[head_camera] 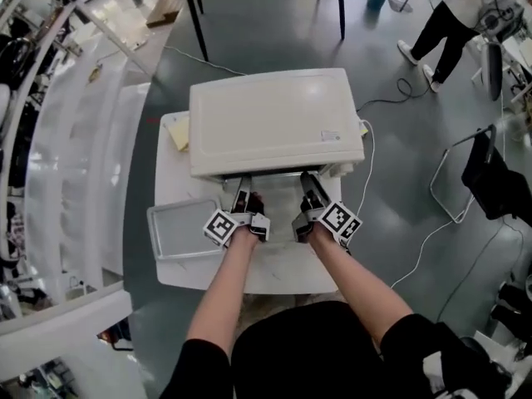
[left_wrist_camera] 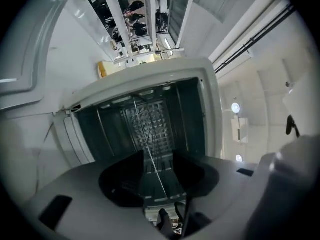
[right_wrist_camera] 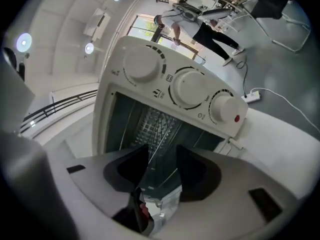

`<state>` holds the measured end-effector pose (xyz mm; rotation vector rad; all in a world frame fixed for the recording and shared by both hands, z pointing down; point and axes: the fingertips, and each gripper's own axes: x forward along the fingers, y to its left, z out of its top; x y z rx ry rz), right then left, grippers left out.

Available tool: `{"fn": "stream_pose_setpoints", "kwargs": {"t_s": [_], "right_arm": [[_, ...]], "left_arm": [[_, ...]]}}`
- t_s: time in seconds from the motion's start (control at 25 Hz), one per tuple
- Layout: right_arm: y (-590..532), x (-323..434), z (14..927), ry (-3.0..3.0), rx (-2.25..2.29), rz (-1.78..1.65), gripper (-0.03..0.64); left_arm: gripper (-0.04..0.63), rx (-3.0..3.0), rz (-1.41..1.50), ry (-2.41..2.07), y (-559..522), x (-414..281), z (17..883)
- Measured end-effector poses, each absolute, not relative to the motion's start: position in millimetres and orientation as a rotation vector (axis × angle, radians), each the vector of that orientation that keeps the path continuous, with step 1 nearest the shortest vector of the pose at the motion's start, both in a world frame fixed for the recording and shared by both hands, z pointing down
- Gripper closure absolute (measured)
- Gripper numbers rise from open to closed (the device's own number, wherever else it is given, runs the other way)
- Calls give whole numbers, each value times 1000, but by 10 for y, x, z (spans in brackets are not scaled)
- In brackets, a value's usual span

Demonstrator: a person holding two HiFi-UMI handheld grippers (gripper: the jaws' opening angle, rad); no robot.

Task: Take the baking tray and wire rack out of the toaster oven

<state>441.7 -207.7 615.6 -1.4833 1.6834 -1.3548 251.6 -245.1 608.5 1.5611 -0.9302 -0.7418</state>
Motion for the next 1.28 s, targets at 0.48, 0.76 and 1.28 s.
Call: {"fn": "stream_pose_setpoints", "kwargs": {"t_s": [0.48, 0.76, 1.28], "right_arm": [[-2734, 4380, 6135, 1500, -1485, -1337, 461], [-2717, 4403, 6182, 1411, -1461, -1344, 564], [-2115, 4277, 6183, 1357, -1382, -1378, 579]], "left_arm": [[462, 1423, -878, -978, -3039, 2356, 6244], [575, 1389, -870, -915, -3046, 2370, 6266], [577, 1367, -889, -869, -2451, 2257, 6210]]}}
